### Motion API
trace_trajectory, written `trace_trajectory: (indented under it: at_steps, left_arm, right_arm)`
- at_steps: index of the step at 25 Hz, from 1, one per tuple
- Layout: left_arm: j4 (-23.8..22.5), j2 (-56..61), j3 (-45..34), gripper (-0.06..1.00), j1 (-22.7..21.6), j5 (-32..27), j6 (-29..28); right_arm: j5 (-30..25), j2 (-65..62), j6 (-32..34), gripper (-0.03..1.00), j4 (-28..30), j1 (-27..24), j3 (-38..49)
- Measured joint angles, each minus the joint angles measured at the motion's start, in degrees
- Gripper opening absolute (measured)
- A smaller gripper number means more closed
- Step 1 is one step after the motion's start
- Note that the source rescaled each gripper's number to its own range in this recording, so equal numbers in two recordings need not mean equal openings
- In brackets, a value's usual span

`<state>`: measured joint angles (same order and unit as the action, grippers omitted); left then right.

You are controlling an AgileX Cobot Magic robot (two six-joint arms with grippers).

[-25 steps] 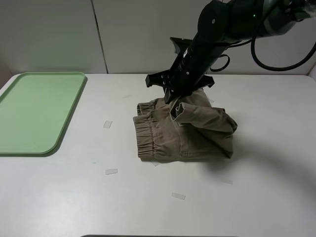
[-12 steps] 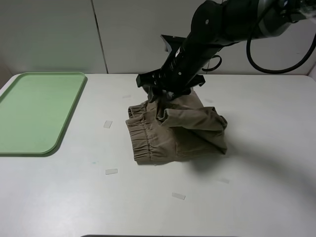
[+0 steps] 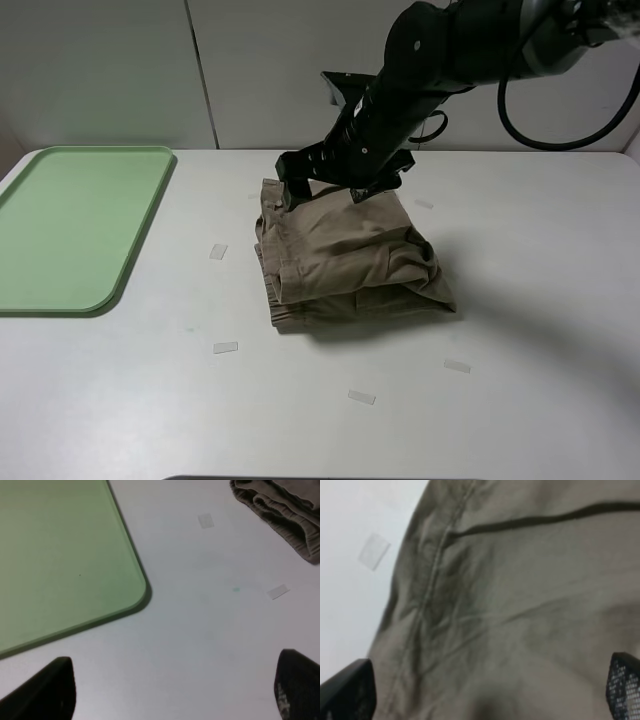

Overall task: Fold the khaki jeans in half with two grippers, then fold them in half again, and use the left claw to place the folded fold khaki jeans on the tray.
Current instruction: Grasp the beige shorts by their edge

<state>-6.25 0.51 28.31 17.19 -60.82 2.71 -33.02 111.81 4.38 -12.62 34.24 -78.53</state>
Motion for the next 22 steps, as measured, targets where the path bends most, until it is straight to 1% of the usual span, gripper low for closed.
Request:
trace_trajectory:
  at_steps: [4,7,12,17,22]
  left_arm:
    - [0.0,0.0,0.0,0.83,0.0,0.0,0.1]
    - [0.0,0.0,0.0,0.83,0.0,0.0,0.1]
    - [0.0,0.0,0.0,0.83,0.0,0.0,0.1]
    - [0.0,0.0,0.0,0.83,0.0,0.0,0.1]
    - [0.0,0.0,0.0,0.83,0.0,0.0,0.1]
  right_arm:
    - [-0.6,0.0,-3.0,1.00,2.7,-1.4,0.0]
    - [-2.1,-0.2,-4.4,1.00,5.0,-4.2,0.0]
    - [-2.7,-3.5,-4.4,1.00,9.1,-9.2,1.6]
    - [-0.1,-9.9,-4.8,1.00,11.8,-14.2,9.2]
    - [3.5,-19.7,-6.0,1.00,13.1,-19.0,18.5]
